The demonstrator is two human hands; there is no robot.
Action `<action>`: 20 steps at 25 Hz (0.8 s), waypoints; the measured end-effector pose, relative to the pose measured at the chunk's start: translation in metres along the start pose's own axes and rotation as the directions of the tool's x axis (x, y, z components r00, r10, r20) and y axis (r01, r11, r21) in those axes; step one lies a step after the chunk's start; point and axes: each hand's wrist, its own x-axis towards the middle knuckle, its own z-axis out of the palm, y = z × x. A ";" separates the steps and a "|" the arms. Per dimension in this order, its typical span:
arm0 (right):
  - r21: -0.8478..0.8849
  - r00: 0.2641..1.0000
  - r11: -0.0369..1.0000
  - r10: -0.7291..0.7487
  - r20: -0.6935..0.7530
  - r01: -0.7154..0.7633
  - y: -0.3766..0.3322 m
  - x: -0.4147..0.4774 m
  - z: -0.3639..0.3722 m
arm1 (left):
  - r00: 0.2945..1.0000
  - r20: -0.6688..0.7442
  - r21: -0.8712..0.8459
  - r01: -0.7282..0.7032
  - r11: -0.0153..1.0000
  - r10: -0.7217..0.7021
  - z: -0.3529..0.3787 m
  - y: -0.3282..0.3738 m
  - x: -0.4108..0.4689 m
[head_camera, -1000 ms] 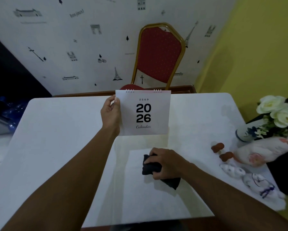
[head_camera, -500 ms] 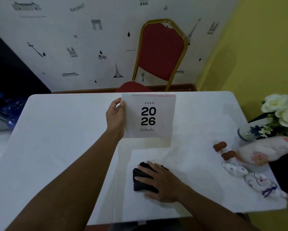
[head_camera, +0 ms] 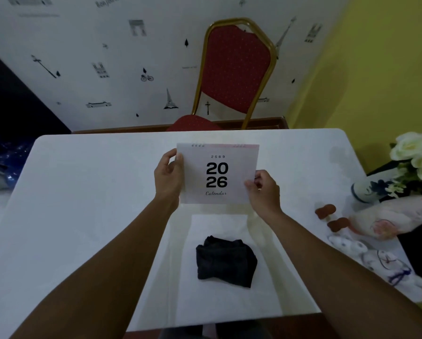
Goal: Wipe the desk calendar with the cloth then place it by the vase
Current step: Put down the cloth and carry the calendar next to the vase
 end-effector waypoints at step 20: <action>-0.132 0.996 0.991 0.017 0.093 -0.005 0.058 0.002 0.014 | 0.988 0.137 0.490 -0.008 0.872 -0.068 -0.022 -0.094 -0.004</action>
